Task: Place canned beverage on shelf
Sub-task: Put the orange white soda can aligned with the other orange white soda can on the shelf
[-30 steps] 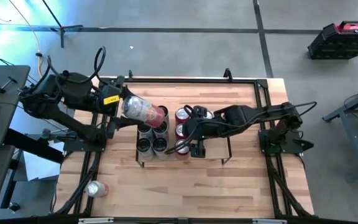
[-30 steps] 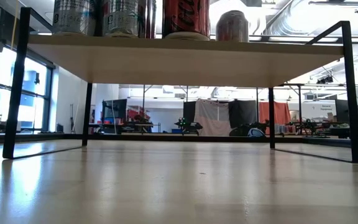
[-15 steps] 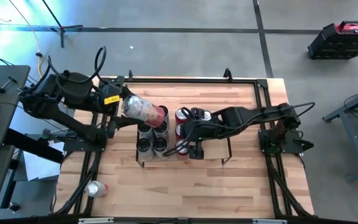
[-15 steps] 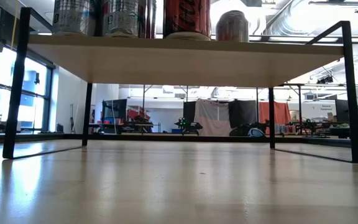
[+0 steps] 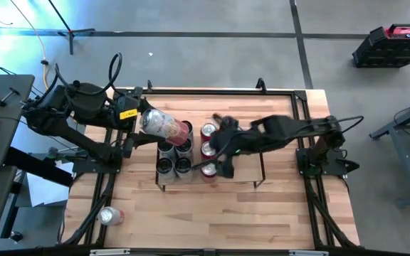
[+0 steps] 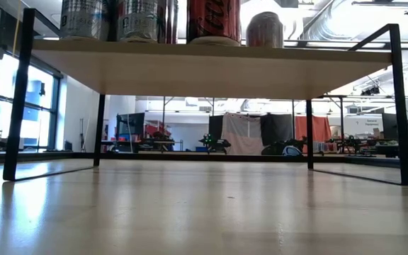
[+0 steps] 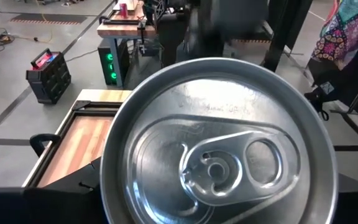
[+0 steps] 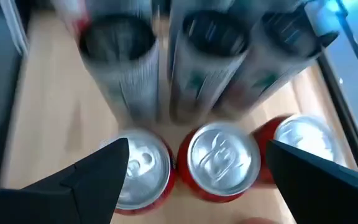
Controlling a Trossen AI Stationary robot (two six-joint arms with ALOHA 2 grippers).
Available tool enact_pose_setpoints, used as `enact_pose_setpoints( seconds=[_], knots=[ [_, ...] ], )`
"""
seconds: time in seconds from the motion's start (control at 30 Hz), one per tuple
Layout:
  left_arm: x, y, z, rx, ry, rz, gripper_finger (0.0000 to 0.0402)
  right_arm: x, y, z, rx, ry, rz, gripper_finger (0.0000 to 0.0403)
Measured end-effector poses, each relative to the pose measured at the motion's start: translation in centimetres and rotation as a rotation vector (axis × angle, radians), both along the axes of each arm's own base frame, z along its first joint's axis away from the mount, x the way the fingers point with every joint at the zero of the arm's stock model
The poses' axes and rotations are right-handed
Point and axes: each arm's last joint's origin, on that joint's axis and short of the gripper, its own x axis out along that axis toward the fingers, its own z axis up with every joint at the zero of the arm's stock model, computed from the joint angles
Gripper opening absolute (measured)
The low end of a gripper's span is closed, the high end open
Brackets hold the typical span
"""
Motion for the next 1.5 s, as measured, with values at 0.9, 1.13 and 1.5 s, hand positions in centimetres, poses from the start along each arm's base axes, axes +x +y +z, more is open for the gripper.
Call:
enact_pose_setpoints(
  seconds=[0.9,1.13,1.5],
  knots=[
    [8.0,-0.5,-2.7,0.276,0.054,-0.078,0.0279,-3.9,-3.1,7.8,0.124,-0.306,0.158,0.0362],
    [8.7,-0.6,-3.1,0.337,0.059,-0.153,0.0279,-3.2,-4.8,7.4,0.169,-0.293,0.221,0.0362],
    [11.3,-1.3,-4.7,0.383,0.085,-0.234,0.0279,-0.3,-4.6,4.8,0.3,-0.189,0.4,0.0362]
  ],
)
